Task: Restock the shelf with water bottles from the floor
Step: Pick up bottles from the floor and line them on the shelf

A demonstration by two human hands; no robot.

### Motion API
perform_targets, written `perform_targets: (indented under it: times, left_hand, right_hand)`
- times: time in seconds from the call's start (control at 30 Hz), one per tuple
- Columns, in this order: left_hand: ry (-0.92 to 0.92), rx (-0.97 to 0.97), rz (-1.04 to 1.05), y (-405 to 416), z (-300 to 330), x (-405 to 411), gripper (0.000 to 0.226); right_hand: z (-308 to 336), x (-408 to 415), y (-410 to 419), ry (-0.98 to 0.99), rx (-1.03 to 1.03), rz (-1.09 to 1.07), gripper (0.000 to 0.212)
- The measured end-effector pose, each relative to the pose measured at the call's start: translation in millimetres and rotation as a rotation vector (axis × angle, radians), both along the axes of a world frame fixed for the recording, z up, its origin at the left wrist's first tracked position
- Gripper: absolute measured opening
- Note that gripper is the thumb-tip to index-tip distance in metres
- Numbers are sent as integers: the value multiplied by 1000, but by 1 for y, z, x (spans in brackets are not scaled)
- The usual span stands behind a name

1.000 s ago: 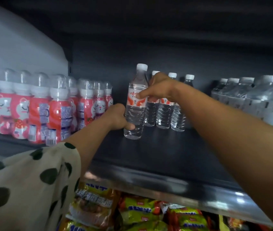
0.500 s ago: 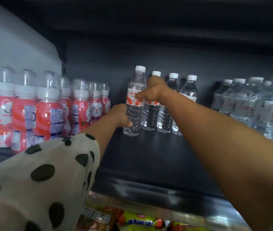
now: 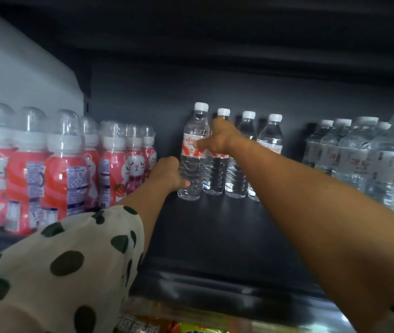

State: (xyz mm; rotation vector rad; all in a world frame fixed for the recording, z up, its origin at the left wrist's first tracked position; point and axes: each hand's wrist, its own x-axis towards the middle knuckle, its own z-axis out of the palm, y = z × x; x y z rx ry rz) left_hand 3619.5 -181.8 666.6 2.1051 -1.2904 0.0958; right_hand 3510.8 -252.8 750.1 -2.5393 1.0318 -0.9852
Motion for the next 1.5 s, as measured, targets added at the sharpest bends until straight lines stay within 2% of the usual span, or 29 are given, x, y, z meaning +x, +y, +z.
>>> perform_targets:
  times: [0.13, 0.3, 0.43, 0.5, 0.6, 0.8, 1.0, 1.17, 1.27, 1.5]
  left_hand:
    - [3, 28, -8, 6, 1, -1, 24]
    - [-47, 14, 19, 1, 0, -3, 15]
    - [-66, -10, 42, -4, -2, -1, 12]
    - [-59, -19, 40, -6, -3, -1, 3]
    - [-36, -25, 36, -9, -3, 1, 12]
    - [-40, 20, -1, -1, 1, -4, 7]
    - [-107, 64, 1, 30, 21, -18, 14]
    - [-188, 121, 0, 70, 34, -46, 20]
    - [-277, 169, 11, 97, 39, -74, 31]
    - [-469, 242, 94, 185, 29, -168, 38]
  right_hand:
    - [-8, 0, 7, 52, -25, -18, 56]
    - [-20, 1, 7, 67, 15, -12, 38]
    - [-18, 5, 5, 46, 39, -7, 43]
    - [-20, 8, 1, 38, 52, -7, 44]
    - [-21, 10, -1, 25, 53, -9, 46]
    - [-22, 9, -3, 49, 31, -13, 42]
    - [-17, -1, 12, 216, -30, -18, 51]
    - [-27, -40, 44, 455, -176, 1, 69]
    - [-37, -72, 71, 563, -281, 1, 69]
    - [-54, -180, 159, 588, -411, -1, 61]
